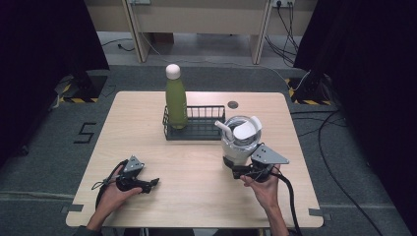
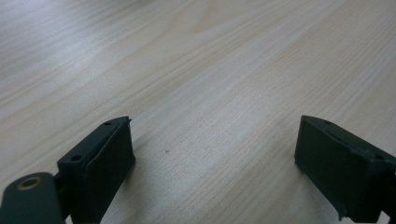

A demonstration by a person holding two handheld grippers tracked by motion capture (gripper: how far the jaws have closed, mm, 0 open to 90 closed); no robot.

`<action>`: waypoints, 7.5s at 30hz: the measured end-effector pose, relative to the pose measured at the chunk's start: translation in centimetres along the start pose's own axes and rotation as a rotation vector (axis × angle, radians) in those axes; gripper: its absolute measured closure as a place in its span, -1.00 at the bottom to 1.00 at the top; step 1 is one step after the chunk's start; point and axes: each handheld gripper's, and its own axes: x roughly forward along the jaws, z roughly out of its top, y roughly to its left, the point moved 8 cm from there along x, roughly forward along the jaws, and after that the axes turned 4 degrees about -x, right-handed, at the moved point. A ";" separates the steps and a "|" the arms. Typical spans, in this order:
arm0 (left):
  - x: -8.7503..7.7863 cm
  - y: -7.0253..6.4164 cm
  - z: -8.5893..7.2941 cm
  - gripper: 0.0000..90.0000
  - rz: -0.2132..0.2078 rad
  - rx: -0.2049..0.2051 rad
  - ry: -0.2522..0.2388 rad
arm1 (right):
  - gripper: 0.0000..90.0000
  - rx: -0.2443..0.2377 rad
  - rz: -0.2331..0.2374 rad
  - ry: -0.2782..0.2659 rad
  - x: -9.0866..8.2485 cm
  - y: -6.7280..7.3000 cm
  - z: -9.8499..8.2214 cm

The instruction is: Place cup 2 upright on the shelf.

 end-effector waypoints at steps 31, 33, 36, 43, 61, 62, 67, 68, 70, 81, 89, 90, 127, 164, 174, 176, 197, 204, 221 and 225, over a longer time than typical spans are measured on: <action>0.0 0.0 0.0 -0.76 -0.002 -0.001 0.000 | -0.75 -0.010 -0.005 -0.010 3.6 -2.5 3.2; 0.0 0.0 0.0 -0.76 -0.002 -0.001 0.000 | -0.75 -0.006 -0.004 -0.008 3.9 -2.5 3.5; 0.0 0.0 0.0 -0.76 -0.002 -0.001 0.000 | -0.75 -0.006 -0.002 -0.012 4.4 -2.7 3.9; 0.0 0.0 0.0 -0.75 -0.003 0.000 -0.001 | -0.75 0.000 -0.011 0.000 5.9 -3.6 4.3; 0.0 0.0 0.0 -0.75 -0.003 0.000 -0.001 | -0.75 -0.001 -0.019 -0.003 9.0 -4.9 6.3; 0.0 0.0 0.0 -0.75 -0.003 0.000 -0.001 | -0.75 0.005 -0.019 -0.002 9.2 -4.9 6.4; 0.0 0.0 0.0 -0.75 -0.003 -0.001 -0.002 | -0.75 -0.006 -0.025 0.009 9.9 -5.4 6.6; 0.0 0.0 0.0 -0.75 -0.003 -0.001 -0.002 | -0.75 -0.003 -0.024 0.014 10.0 -5.5 6.5; 0.0 0.0 0.0 -0.75 -0.004 -0.001 -0.002 | -0.75 0.003 -0.022 0.016 10.4 -5.6 6.7; 0.0 0.0 0.0 -0.74 -0.006 0.002 0.000 | -0.75 0.008 -0.034 0.008 12.6 -6.4 7.3; -0.1 -0.1 0.0 -0.73 -0.008 0.003 0.002 | -0.75 0.031 -0.043 -0.011 14.0 -6.9 8.0; -0.1 -0.1 0.0 -0.73 -0.008 0.003 0.002 | -0.75 0.036 -0.044 -0.015 14.2 -7.0 8.1; -0.1 -0.1 0.0 -0.72 -0.009 0.006 -0.001 | -0.75 0.065 -0.094 0.042 18.4 -8.3 5.0; -0.1 -0.2 0.0 -0.71 -0.011 0.005 -0.003 | -0.75 0.070 -0.116 0.065 19.3 -7.9 1.3; -0.1 -0.2 0.0 -0.71 -0.011 0.005 -0.002 | -0.77 0.062 -0.111 0.056 19.2 -7.7 1.1; -0.1 -0.2 0.0 -0.71 -0.011 0.005 -0.002 | -0.77 0.068 -0.107 0.061 19.2 -7.7 1.1; -0.1 -0.2 0.0 -0.71 -0.010 0.005 -0.004 | -0.78 0.078 -0.124 0.076 18.6 -7.5 0.9; -0.1 -0.2 0.0 -0.71 -0.010 0.006 -0.002 | -0.78 0.069 -0.134 0.090 17.6 -7.2 0.5; -0.1 -0.1 0.0 -0.71 -0.010 0.006 -0.001 | -0.67 0.070 -0.143 0.048 13.5 -7.7 -0.1; -0.1 -0.2 0.0 -0.71 -0.010 0.006 -0.002 | -0.67 0.070 -0.124 0.044 12.5 -7.2 -0.1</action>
